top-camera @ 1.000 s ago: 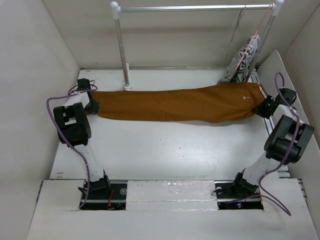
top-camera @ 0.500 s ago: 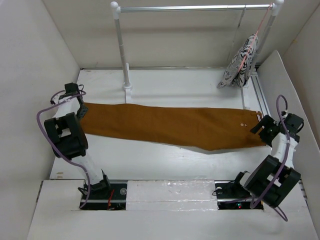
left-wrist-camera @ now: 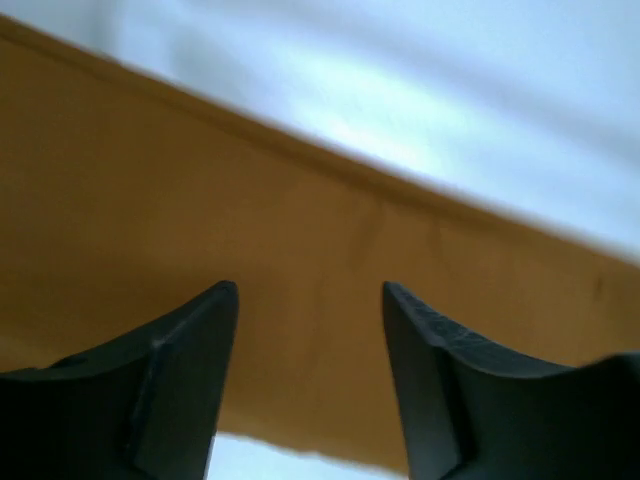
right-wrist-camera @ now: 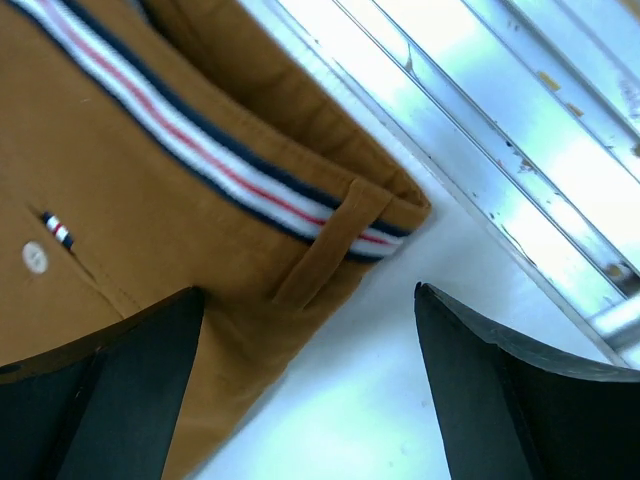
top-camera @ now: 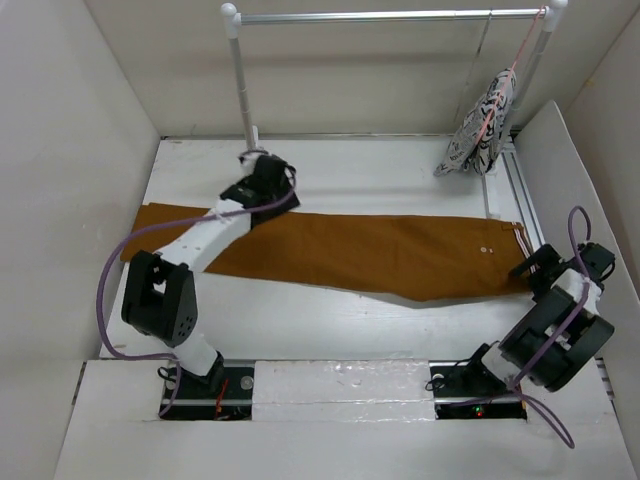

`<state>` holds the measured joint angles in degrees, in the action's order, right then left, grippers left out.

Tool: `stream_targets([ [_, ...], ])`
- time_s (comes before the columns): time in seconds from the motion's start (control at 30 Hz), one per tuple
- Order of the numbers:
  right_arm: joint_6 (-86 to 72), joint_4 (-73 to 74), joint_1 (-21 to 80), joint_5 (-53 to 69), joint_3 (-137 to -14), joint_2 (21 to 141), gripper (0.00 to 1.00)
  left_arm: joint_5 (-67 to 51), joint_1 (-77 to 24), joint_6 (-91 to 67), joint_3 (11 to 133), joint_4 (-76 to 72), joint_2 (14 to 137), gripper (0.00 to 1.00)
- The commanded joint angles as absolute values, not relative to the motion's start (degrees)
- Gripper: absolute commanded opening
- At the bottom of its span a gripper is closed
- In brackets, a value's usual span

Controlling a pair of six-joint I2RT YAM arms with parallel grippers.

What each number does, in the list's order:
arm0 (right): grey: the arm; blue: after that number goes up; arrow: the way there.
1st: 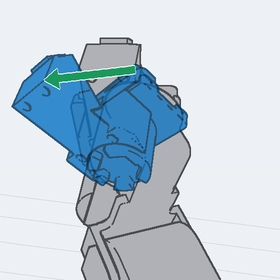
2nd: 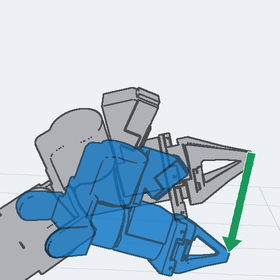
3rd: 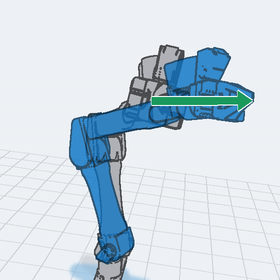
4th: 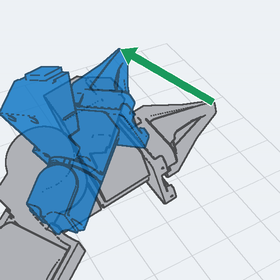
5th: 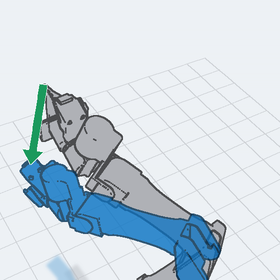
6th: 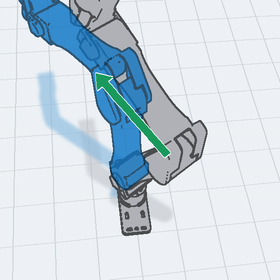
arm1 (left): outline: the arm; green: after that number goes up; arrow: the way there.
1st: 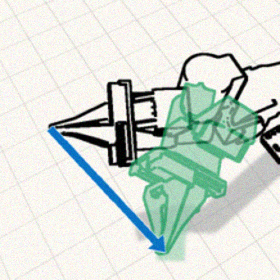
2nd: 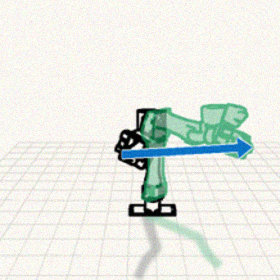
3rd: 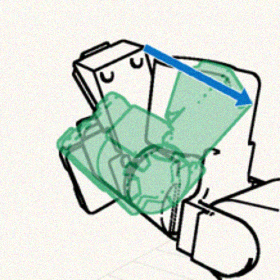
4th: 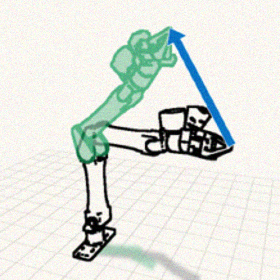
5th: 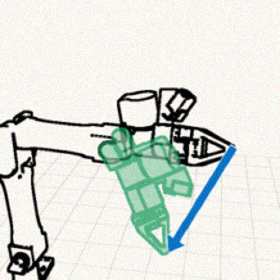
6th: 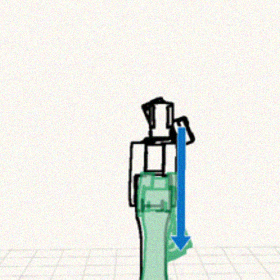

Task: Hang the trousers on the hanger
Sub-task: Fold the trousers at the center of the board.

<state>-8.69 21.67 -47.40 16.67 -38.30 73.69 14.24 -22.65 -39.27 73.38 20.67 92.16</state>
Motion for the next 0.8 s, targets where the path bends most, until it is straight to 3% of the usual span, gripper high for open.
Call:
stream_targets([
  [0.0,-11.6,12.5,-48.3,19.3,-36.9,79.9,0.91,7.6,-27.4,-39.6,66.5,17.5,87.6,0.53],
  [0.1,-15.4,4.5,-48.8,26.1,-35.0,85.2,0.89,3.7,-28.7,-40.5,61.2,14.8,86.6,0.44],
  [0.17,-16.6,2.6,-48.8,27.4,-35.1,86.2,0.78,3.3,-28.7,-40.4,57.9,14.4,86.5,0.36],
  [0.2,-16.7,1.9,-48.8,29.2,-34.8,85.9,0.66,4.6,-28.7,-40.4,56.6,14.6,86.1,0.34],
  [0.23,-16.9,1.3,-48.8,29.4,-34.7,85.2,0.37,5.7,-28.7,-40.4,55.6,15.0,86.0,0.31],
  [0.33,-15.2,1.9,-48.8,30.4,-36.1,81.0,0.0,7.0,-25.8,-40.4,51.8,16.3,85.9,0.29],
  [0.47,-12.7,14.2,-46.5,30.5,-41.0,67.9,0.0,10.7,-19.8,-41.0,47.4,18.1,86.2,0.3],
  [0.57,-8.9,27.4,-38.2,24.7,-48.8,59.3,0.0,9.2,-15.0,-39.8,46.7,17.3,86.6,0.32],
  [0.77,-10.6,37.2,-19.1,18.0,-51.7,45.8,0.0,7.5,-20.7,-36.6,51.5,19.2,81.3,0.32],
])
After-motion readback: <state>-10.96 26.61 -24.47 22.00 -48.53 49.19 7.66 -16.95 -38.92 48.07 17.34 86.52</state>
